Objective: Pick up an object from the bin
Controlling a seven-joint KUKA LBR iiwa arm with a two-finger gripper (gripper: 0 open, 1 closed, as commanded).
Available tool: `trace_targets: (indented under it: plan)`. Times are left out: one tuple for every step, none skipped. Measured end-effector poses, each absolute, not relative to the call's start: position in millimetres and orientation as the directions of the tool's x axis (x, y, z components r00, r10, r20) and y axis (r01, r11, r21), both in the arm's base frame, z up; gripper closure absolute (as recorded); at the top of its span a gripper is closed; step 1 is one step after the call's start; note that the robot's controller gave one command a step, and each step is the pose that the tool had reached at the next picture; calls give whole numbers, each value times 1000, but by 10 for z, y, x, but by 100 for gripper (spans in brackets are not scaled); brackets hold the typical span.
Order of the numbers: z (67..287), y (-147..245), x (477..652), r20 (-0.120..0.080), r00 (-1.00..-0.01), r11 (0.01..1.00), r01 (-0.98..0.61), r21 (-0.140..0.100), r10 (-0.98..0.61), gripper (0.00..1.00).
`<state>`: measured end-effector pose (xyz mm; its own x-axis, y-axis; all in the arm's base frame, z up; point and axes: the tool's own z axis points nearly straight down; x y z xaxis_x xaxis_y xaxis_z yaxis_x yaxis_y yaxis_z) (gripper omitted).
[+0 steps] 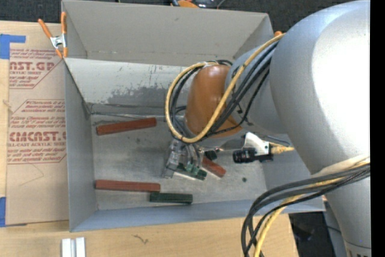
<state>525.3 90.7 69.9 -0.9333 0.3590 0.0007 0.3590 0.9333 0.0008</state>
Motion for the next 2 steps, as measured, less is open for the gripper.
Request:
trace_targets:
  plan:
    - [2228,1023,5304,-8,-944,944,330,5,330,100]
    - [1572,1231,5553,2,-718,718,697,-3,697,100]
